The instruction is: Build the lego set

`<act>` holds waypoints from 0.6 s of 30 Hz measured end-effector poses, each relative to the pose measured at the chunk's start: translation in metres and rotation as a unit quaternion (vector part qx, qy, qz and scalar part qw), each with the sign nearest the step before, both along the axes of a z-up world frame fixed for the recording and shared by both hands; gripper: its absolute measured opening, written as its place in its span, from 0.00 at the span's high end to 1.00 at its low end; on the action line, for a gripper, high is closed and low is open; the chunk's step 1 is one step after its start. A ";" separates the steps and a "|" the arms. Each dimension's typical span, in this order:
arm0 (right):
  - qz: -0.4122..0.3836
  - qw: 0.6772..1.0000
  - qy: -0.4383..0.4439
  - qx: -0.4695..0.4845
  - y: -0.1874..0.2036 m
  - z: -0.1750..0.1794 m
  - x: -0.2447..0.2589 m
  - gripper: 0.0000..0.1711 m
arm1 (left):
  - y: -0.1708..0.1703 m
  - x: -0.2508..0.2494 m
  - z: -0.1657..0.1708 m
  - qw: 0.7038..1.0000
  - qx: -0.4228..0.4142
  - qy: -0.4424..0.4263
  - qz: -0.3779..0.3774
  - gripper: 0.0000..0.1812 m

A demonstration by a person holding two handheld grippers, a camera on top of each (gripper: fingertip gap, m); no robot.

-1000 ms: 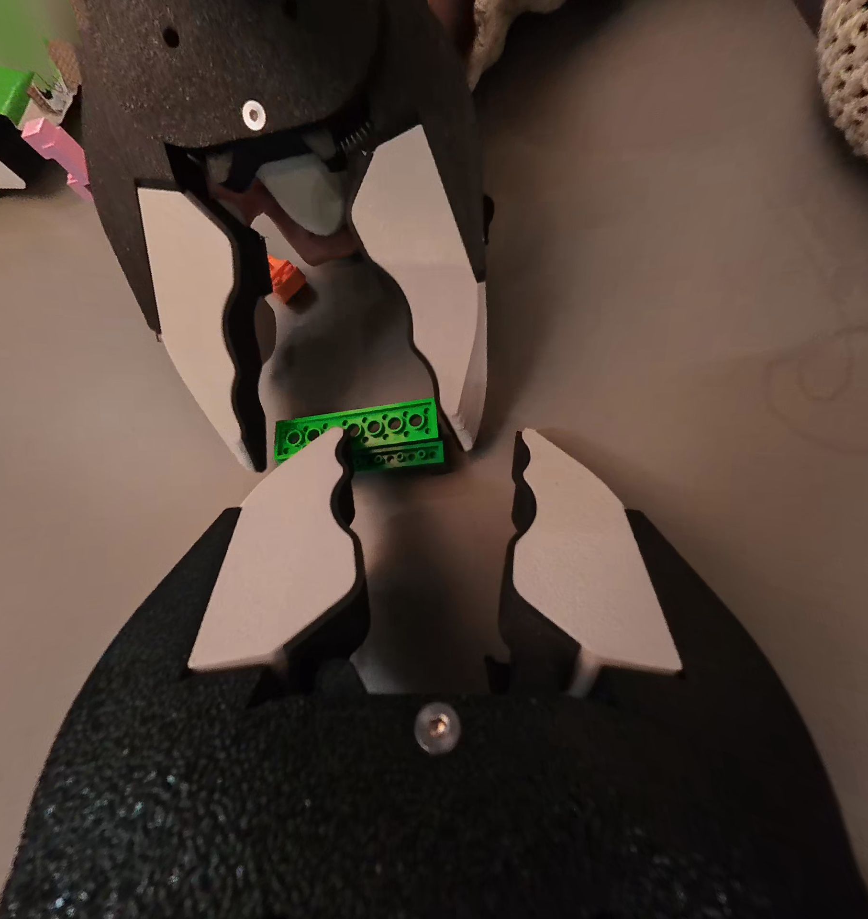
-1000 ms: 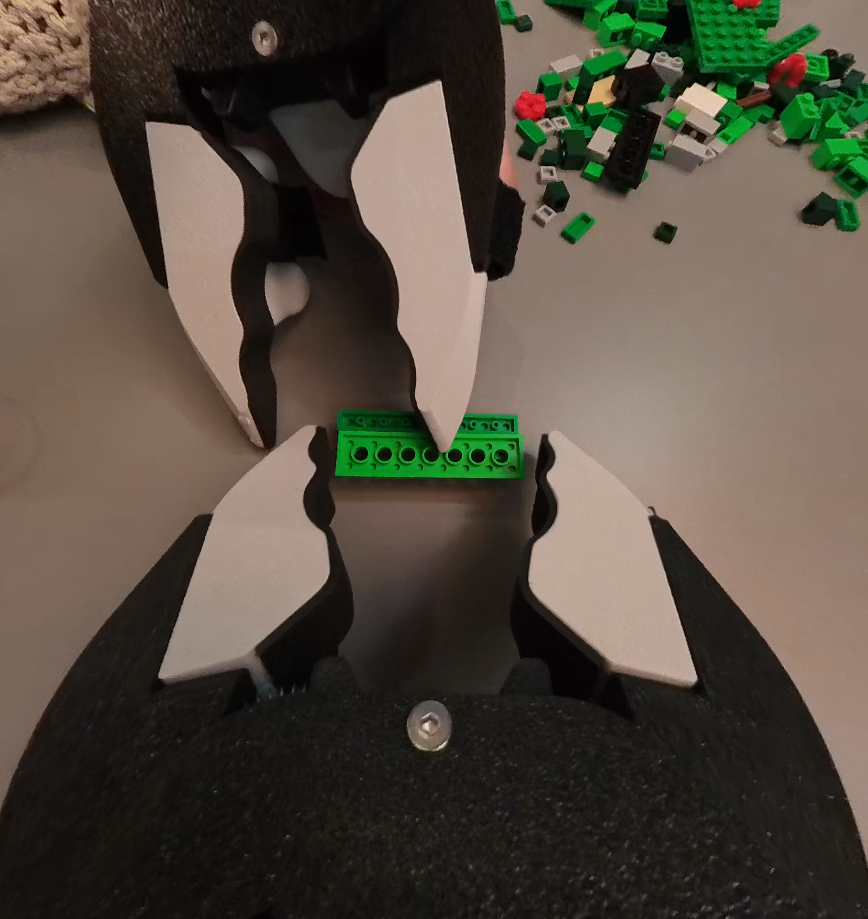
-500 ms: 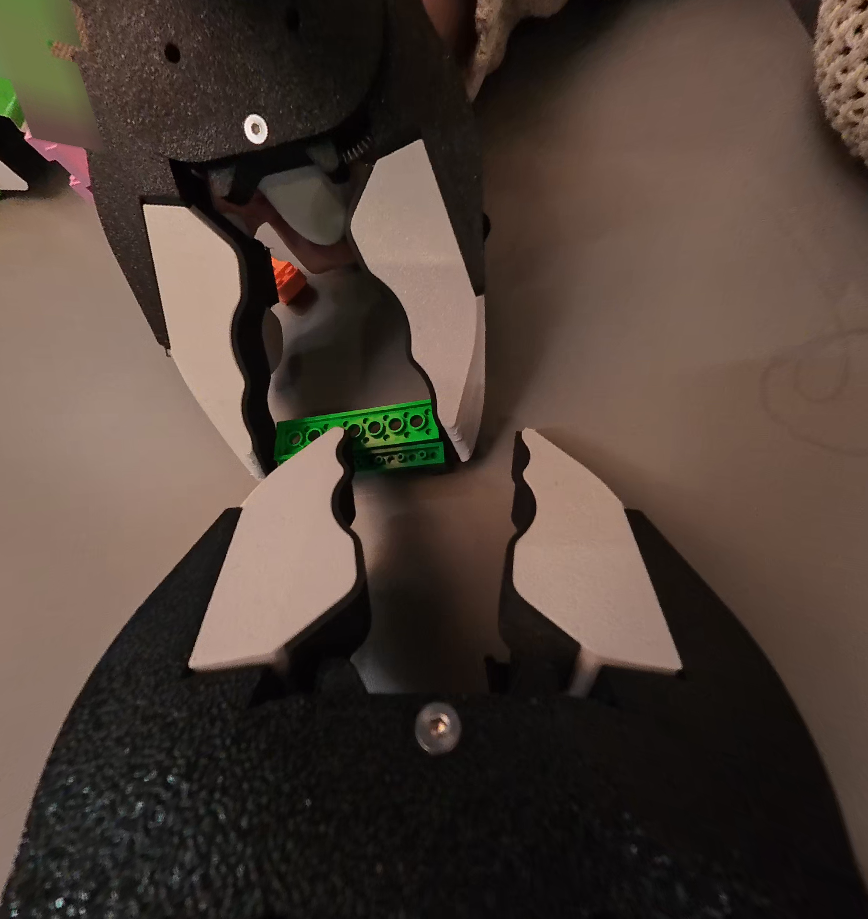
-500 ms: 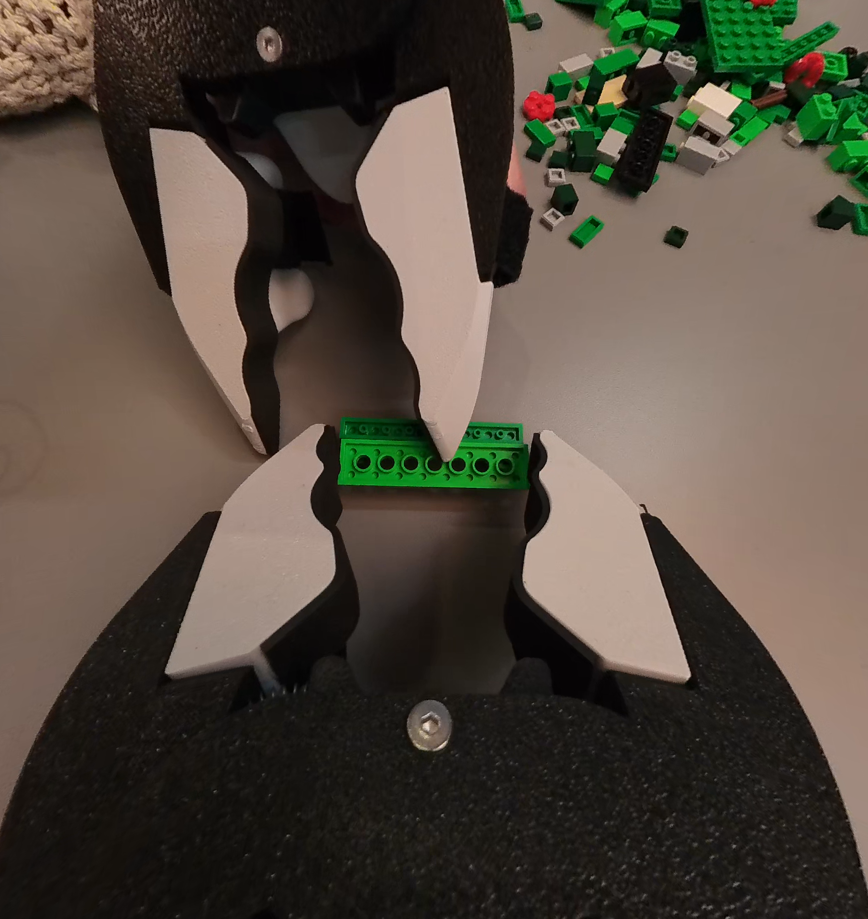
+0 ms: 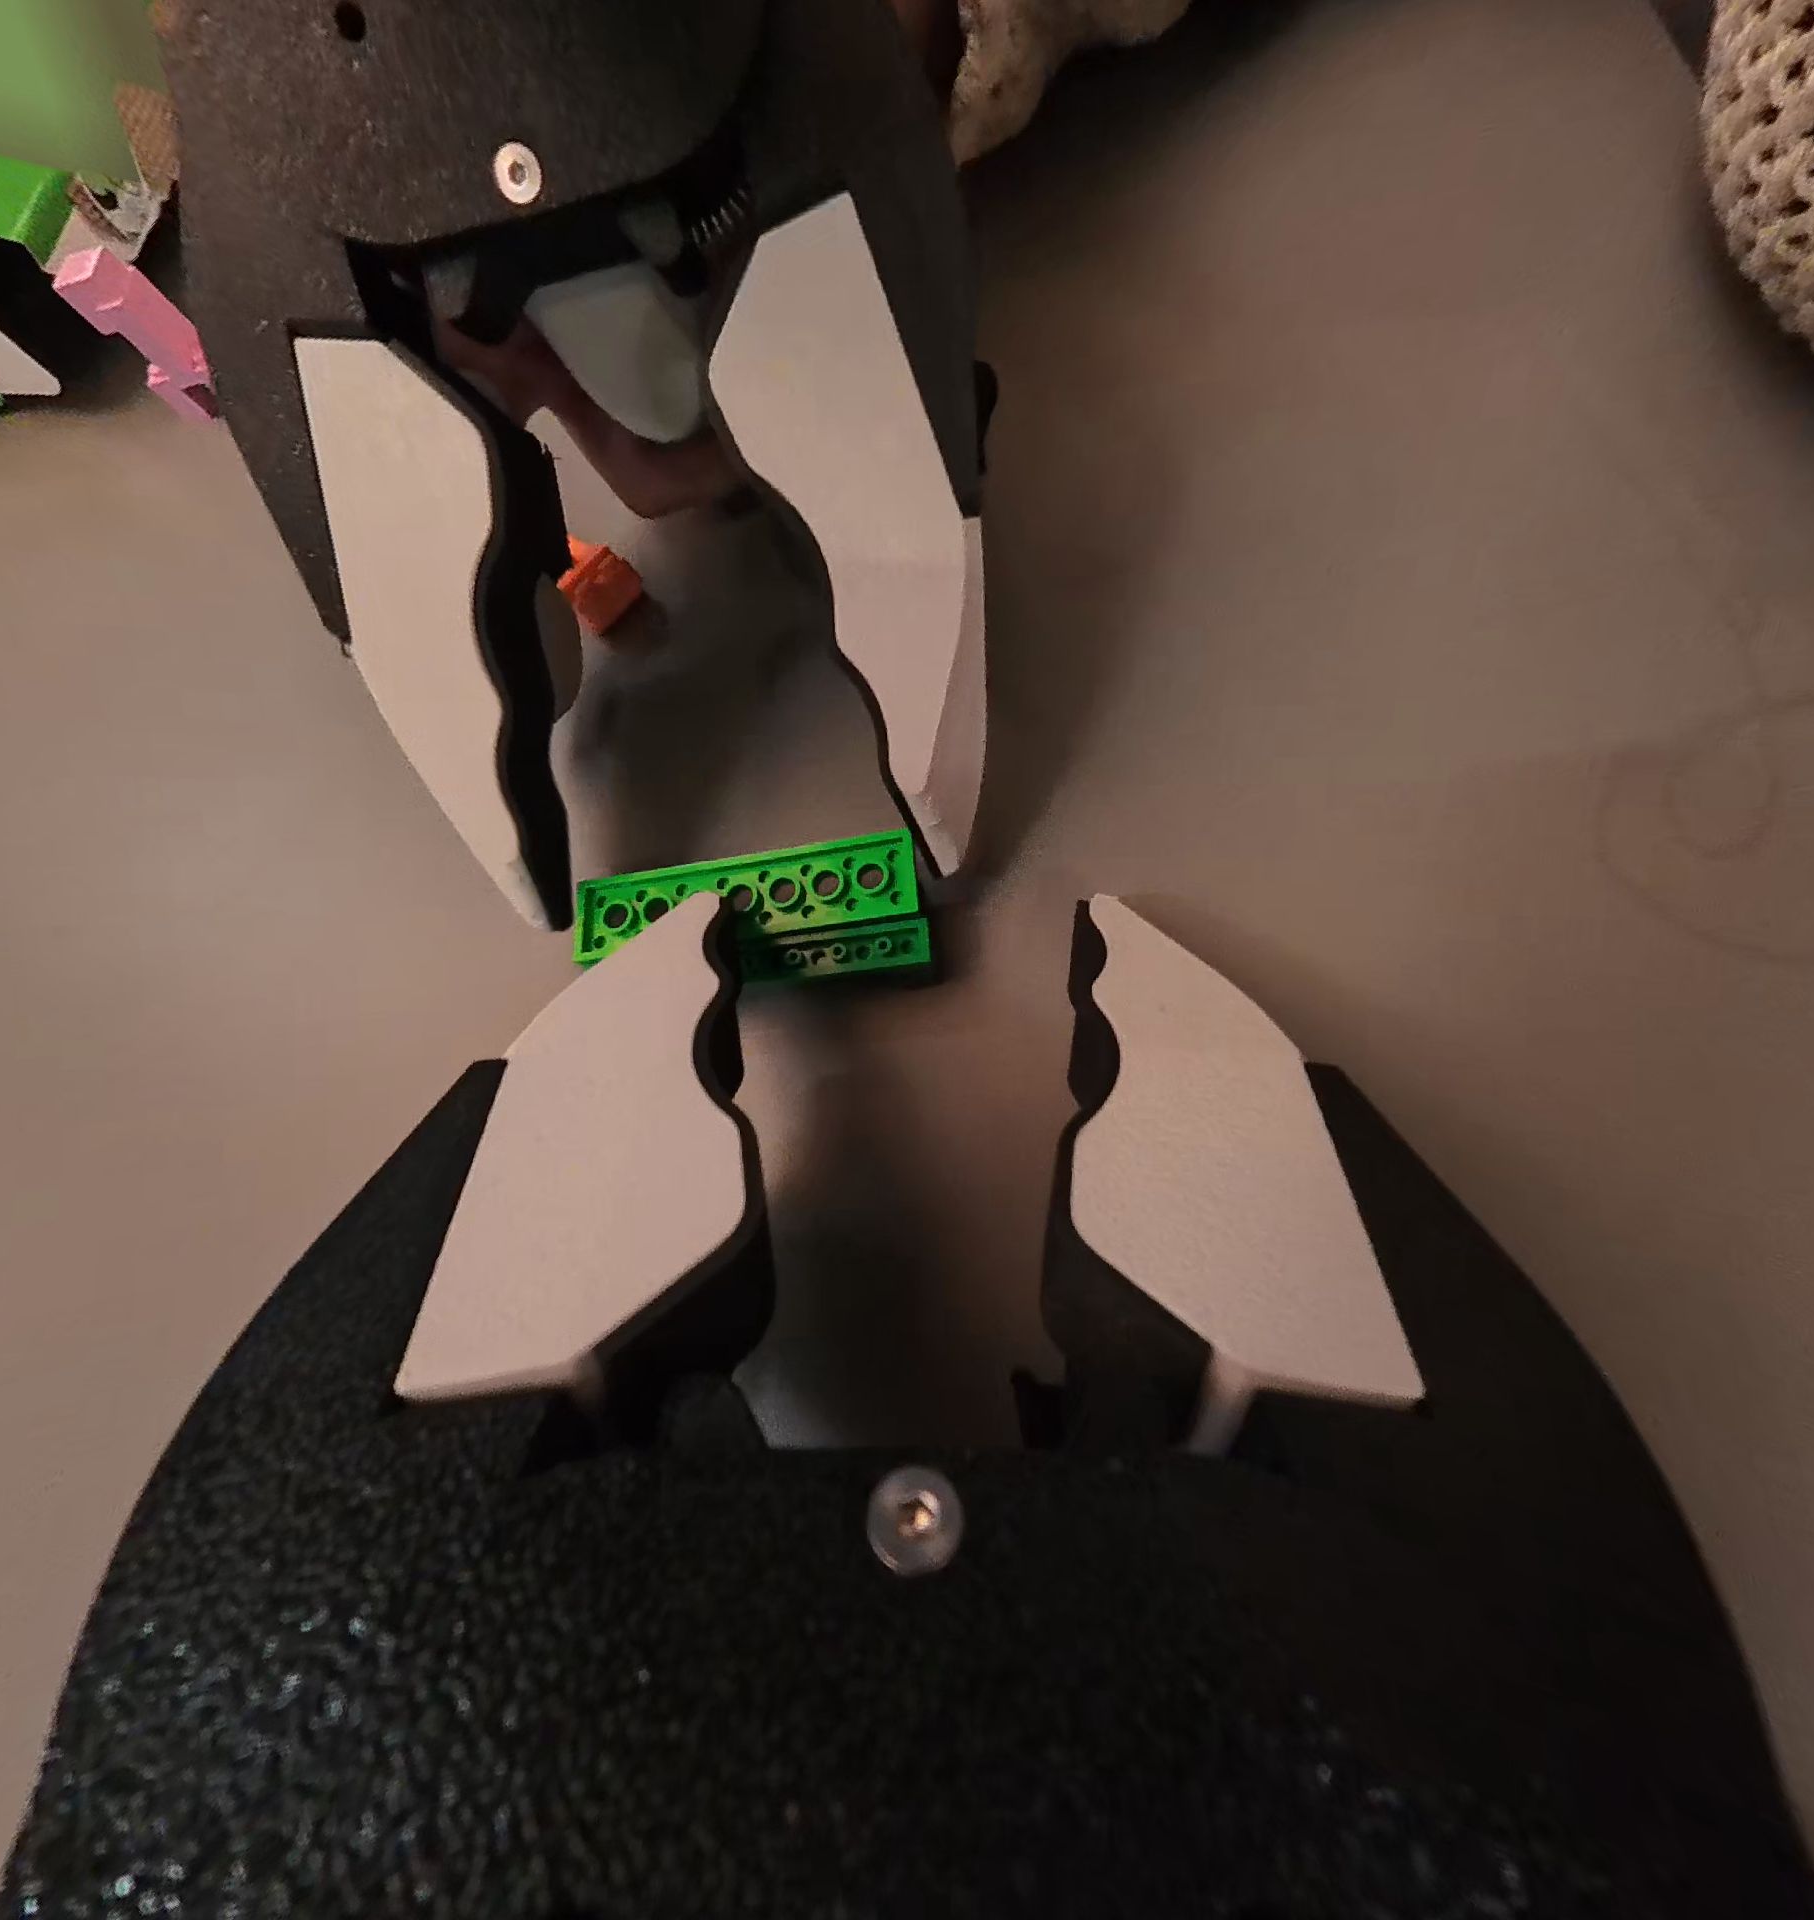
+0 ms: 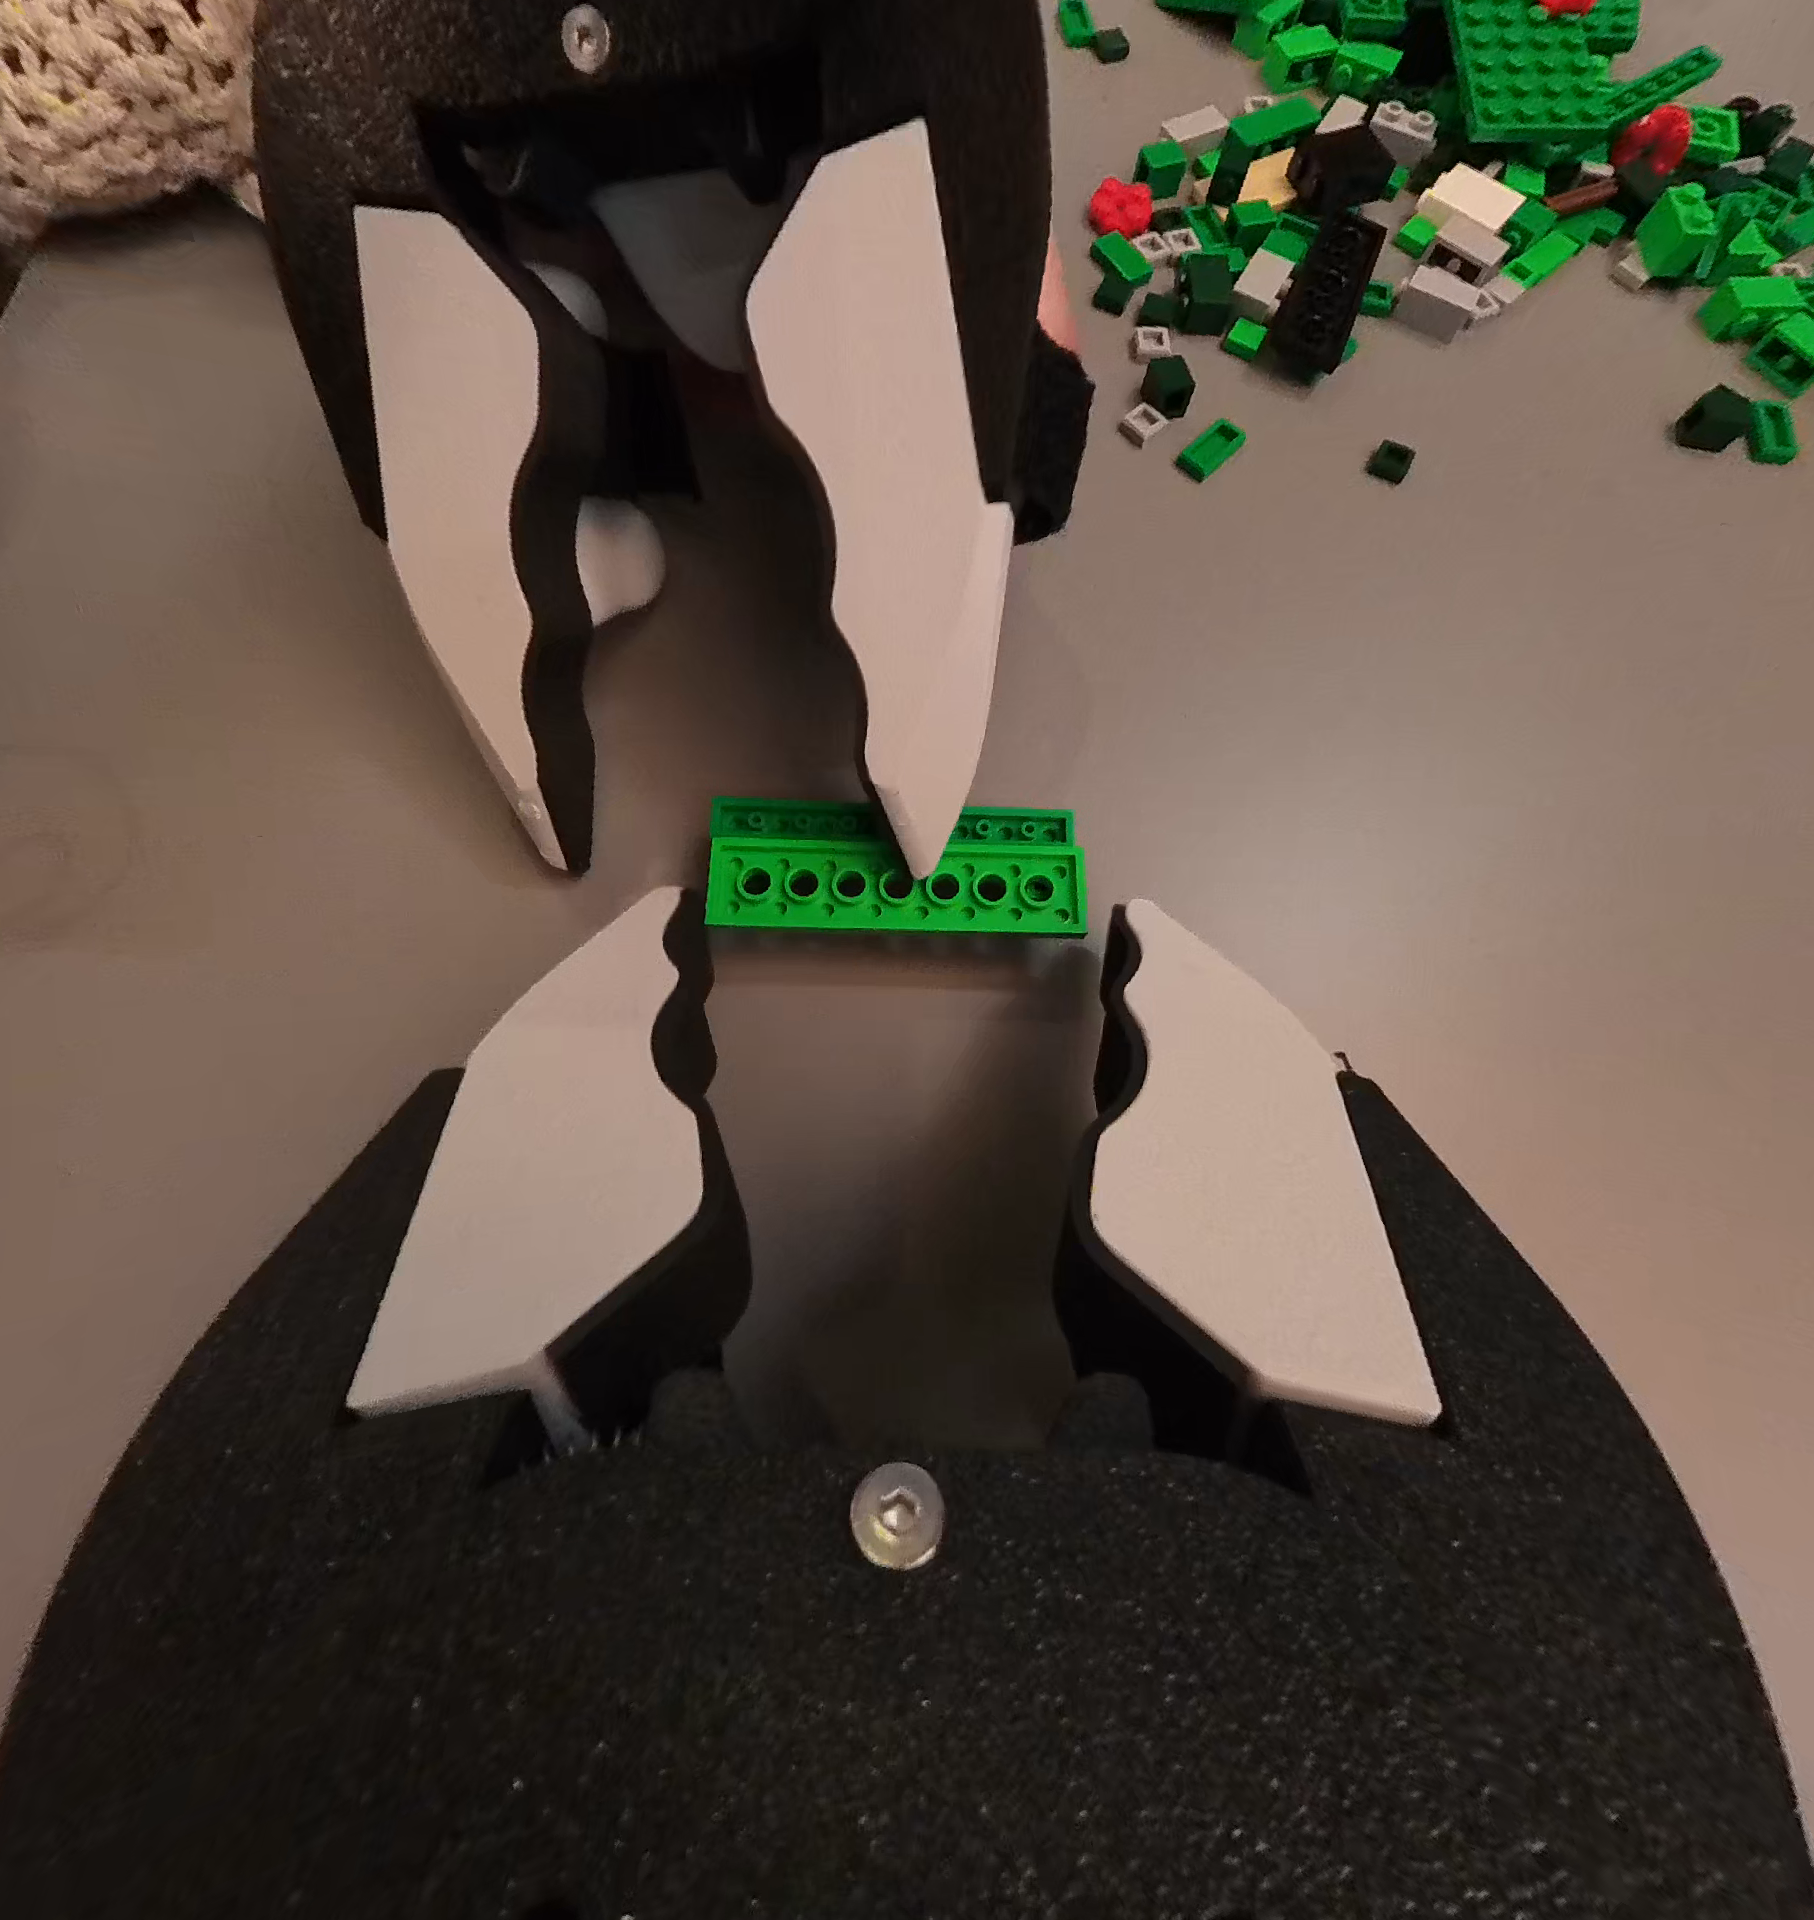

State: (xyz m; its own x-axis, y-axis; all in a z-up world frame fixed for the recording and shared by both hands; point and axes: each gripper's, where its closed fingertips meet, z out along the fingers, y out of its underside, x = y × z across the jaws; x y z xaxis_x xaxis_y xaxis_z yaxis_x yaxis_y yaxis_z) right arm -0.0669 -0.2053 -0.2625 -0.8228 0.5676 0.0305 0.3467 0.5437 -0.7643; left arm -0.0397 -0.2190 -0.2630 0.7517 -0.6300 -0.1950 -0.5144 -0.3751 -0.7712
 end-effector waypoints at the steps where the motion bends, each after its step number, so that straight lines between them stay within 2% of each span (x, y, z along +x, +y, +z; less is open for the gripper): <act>1: 0.001 1.000 0.002 0.002 0.000 0.000 0.000 0.58 | 0.000 0.000 0.000 1.000 0.000 0.000 0.000 0.67; 18: 0.007 1.000 0.006 0.001 -0.001 0.000 0.002 0.60 | 0.000 0.000 0.001 1.000 0.001 0.001 0.000 0.66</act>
